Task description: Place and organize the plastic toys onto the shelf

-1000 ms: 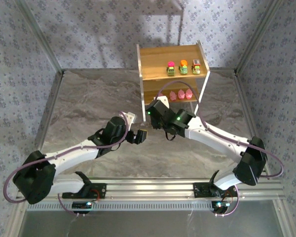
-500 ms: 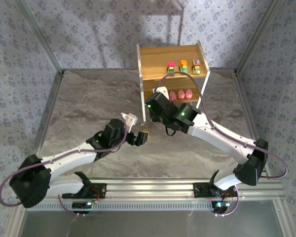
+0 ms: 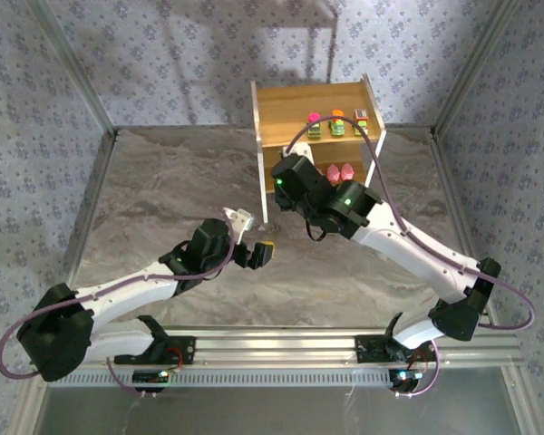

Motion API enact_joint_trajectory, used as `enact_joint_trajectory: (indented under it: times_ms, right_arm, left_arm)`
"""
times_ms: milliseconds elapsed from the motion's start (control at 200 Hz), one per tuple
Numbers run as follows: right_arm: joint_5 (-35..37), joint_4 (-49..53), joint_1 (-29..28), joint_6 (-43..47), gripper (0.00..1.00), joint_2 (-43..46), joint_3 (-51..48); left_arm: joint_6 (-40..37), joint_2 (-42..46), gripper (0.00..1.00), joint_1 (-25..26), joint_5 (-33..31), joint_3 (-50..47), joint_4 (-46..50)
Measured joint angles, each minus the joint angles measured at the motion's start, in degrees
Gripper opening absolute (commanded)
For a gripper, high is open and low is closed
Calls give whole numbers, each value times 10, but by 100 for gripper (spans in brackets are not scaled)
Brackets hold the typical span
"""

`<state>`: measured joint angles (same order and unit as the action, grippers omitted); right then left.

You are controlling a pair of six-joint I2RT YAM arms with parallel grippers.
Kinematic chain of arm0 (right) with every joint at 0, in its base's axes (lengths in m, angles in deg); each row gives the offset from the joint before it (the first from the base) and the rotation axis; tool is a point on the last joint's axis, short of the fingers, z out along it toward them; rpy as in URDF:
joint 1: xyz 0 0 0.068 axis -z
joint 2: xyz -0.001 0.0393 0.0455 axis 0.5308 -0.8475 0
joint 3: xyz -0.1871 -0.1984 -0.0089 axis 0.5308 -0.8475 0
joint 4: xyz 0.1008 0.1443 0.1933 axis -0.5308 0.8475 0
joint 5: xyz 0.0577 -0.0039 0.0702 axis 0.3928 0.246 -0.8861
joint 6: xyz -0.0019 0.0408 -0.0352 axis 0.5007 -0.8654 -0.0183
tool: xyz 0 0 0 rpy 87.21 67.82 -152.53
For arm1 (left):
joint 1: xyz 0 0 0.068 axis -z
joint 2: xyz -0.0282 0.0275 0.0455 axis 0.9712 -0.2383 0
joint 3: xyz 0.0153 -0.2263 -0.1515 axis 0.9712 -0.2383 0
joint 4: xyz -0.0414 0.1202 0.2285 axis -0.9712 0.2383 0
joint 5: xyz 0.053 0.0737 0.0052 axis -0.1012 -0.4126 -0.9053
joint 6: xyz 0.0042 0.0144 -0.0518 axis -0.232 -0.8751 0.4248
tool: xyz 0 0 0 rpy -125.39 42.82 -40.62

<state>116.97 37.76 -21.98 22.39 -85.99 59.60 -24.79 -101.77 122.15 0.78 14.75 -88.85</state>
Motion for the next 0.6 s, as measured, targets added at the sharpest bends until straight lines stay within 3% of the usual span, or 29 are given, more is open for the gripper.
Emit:
enact_joint_trajectory:
  times_ms: [600]
  right_arm:
    - [-1, 20, 28, 35, 37, -68, 138]
  left_arm:
    - [-2, 0, 99, 2, 0, 0, -2]
